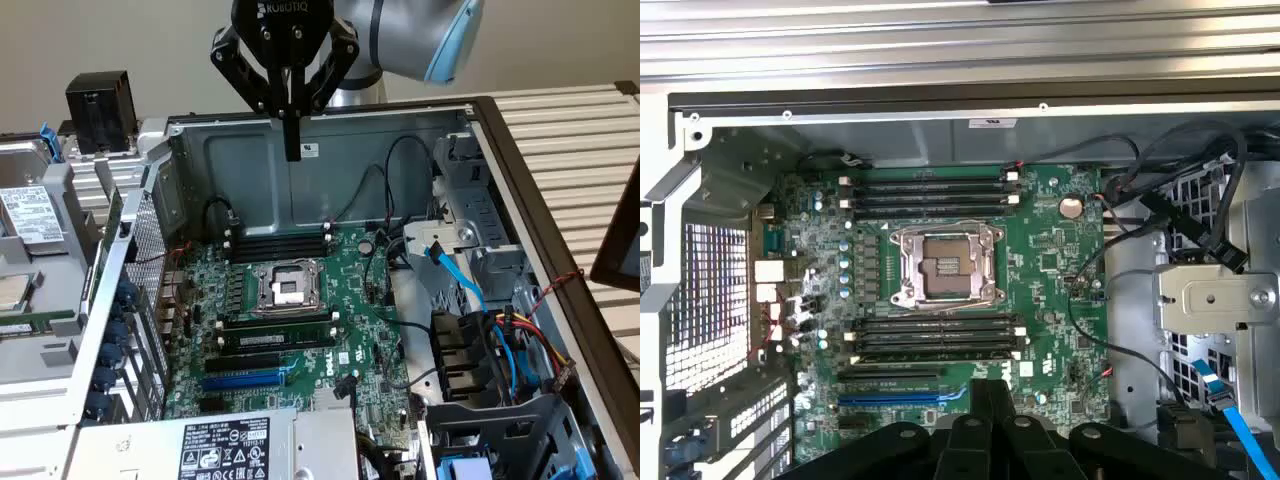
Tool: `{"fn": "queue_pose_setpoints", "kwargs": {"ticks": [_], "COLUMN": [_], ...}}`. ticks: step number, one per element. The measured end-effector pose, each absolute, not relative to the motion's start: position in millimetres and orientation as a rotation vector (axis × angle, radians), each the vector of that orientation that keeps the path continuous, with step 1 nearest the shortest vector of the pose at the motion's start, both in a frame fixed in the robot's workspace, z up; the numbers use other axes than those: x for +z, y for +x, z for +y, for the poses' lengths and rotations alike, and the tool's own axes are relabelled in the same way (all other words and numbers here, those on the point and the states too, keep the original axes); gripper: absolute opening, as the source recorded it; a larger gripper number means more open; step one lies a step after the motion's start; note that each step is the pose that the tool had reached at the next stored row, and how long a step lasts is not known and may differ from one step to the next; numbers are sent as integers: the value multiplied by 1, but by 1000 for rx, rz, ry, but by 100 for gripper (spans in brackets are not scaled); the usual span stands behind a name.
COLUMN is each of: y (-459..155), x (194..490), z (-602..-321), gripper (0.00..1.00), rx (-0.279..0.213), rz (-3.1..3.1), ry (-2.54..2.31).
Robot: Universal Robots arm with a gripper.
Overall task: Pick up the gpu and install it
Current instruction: 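Reach for the gpu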
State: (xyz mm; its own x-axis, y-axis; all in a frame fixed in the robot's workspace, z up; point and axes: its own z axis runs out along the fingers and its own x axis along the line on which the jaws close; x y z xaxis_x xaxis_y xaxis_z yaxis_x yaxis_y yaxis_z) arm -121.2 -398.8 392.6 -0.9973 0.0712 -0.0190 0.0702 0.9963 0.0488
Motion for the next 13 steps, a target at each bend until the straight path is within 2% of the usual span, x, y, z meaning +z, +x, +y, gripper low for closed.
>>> {"fn": "queue_pose_setpoints", "kwargs": {"ticks": [13], "y": [-122], "x": [393], "z": [-399], "gripper": [11], "rx": [75], "rz": [3118], "ry": [111]}}
